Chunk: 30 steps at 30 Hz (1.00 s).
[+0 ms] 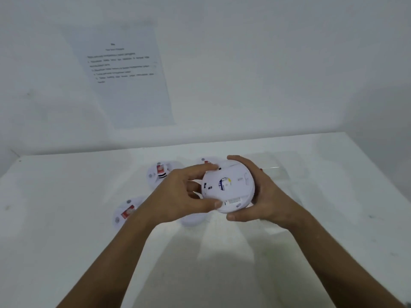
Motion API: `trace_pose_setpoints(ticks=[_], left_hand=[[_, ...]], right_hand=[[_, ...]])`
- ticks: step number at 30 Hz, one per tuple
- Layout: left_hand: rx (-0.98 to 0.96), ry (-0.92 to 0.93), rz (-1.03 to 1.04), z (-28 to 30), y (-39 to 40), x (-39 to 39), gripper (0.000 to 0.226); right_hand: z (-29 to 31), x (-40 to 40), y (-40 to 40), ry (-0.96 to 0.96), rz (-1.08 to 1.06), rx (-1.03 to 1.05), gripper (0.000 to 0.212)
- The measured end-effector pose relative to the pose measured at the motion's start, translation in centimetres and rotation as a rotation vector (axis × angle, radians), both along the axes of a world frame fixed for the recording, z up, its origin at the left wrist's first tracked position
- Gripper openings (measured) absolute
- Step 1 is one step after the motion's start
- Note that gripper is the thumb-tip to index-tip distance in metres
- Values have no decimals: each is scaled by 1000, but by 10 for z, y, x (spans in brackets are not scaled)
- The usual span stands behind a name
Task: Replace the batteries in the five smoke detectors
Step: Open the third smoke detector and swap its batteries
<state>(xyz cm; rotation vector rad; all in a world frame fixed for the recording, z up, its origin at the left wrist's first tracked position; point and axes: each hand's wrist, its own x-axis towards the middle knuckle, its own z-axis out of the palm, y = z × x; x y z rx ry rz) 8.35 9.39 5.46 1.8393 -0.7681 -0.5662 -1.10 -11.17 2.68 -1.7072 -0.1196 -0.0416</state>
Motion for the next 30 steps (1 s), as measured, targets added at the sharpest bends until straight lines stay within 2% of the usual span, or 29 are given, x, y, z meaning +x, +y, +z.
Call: trace_pose_setpoints(ticks=[4,7,11,15,19,24,27,30], left_hand=[[54,-96,41,-3,-21,-14,63],[123,-177,7,-1,-31,-24,63],[164,-243,-8,-4,-45,-32,62],[165,-259,11,-12,-55,-40,61],[162,-316,62,-20,-69,-48,56],[179,-370,34,-26,-75,-55,66],[246,-429,30,-26,-76,-55,65],[382,-564,-2,-25,-79,-58,71]], right_hand=[[-12,-14,-26,12,-34,-179,111],[-19,-24,-34,21,-26,-224,119],[-27,-32,-43,-19,-14,-183,106],[-36,-39,-47,-65,-96,-166,98],[-42,-42,-56,-85,-150,-143,97],[-45,-44,-70,-78,-137,-176,99],[-45,-47,-72,-78,-126,-202,98],[-43,-47,-71,-114,-92,-226,91]])
